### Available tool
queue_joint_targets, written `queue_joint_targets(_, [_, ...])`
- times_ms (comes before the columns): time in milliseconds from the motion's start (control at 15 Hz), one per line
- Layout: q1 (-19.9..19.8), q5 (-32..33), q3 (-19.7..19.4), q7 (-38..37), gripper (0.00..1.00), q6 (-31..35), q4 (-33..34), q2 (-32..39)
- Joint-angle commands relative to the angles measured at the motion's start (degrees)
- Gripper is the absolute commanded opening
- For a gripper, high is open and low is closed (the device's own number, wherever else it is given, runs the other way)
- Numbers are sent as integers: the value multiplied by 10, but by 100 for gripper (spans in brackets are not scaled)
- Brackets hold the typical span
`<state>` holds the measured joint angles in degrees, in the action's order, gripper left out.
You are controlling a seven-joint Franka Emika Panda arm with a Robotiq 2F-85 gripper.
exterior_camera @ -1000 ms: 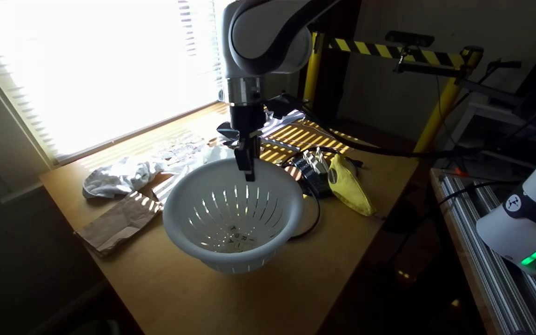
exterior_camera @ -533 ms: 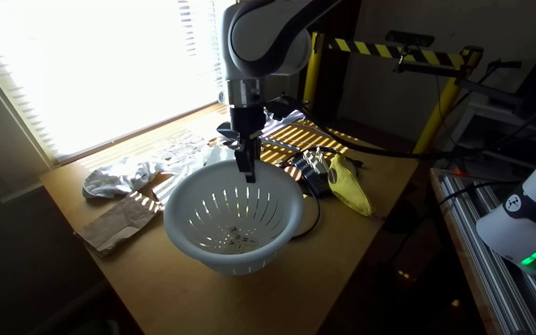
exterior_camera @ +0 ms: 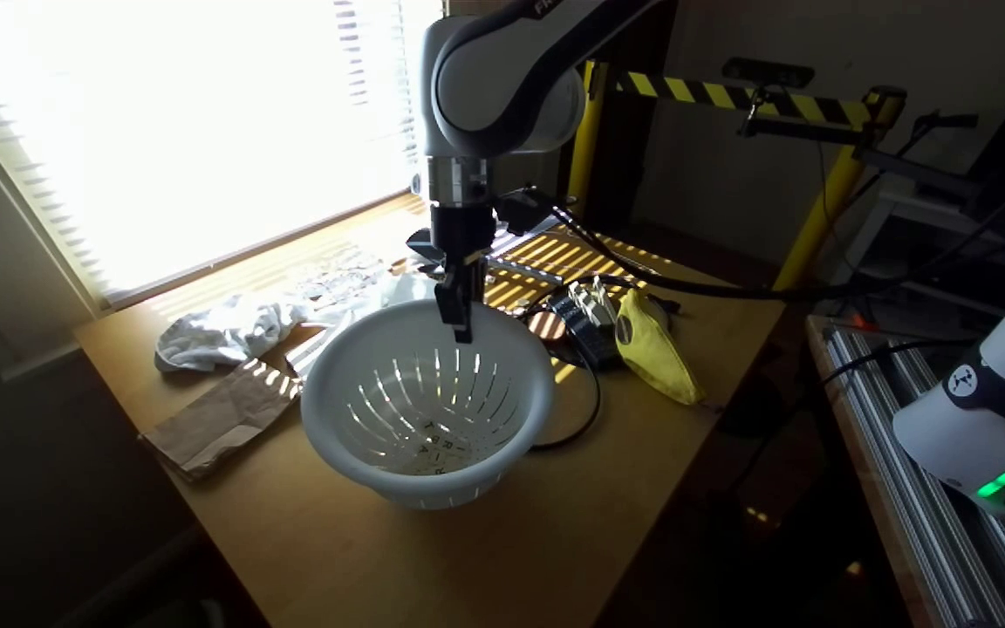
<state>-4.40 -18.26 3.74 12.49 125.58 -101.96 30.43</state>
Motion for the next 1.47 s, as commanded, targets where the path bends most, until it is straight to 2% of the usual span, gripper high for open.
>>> queue_joint_targets(0, [-3, -2, 7, -7, 3, -13, 7, 6])
queue_joint_targets(133, [-5, -4, 8, -7, 3, -17, 5, 6])
queue_joint_targets(200, [-6, -3, 6, -8, 36, -20, 5, 4])
queue_joint_targets(267, [-7, -4, 5, -9, 37, -21, 3, 1])
queue_joint_targets(467, [-3, 12, -10, -41, 56, -49, -9, -20])
queue_joint_targets(667, [-12, 6, -15, -31, 78, -65, -39, -59])
queue_joint_targets(867, [-19, 0, -30, -27, 98, -30, -104, -137])
queue_joint_targets(1067, [-23, 16, -65, -69, 100, 24, -164, -206])
queue_joint_targets(1200, [-22, 75, -94, -103, 100, 50, -186, -227])
queue_joint_targets(1400, [-41, 160, -122, -54, 100, 11, -195, -228])
